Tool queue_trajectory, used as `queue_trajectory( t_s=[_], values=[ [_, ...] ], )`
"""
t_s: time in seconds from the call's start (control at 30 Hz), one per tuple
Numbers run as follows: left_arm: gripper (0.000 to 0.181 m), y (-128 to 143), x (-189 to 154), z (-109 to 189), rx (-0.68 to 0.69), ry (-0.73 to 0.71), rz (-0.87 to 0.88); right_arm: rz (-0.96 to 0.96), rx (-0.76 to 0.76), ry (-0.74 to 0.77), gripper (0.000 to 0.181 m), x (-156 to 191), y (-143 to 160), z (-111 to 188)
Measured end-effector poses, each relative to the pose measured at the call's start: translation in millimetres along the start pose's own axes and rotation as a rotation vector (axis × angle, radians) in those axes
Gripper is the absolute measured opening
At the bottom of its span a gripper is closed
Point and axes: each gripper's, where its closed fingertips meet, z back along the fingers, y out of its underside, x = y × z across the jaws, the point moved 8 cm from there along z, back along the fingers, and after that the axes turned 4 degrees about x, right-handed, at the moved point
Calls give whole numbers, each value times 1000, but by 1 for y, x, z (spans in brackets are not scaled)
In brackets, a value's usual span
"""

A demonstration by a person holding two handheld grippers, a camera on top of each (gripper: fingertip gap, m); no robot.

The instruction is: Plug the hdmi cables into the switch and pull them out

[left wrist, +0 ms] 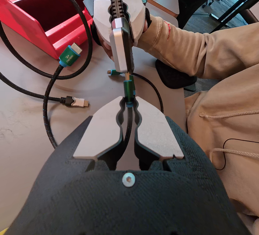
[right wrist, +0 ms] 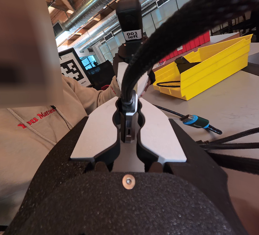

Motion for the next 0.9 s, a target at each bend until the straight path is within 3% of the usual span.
queue_trajectory(
  t_s=[0.47,0.73,0.9],
  values=[
    [11,0,1,5,-41,31,5,-22,-10,-36,22,-1,3,-3],
    [11,10,4,2,16,72,-6,-9,240,33,22,2,15,-12],
    [11,12,10,-1,17,70,1,17,147,69,23,-2,10,-16]
  ],
)
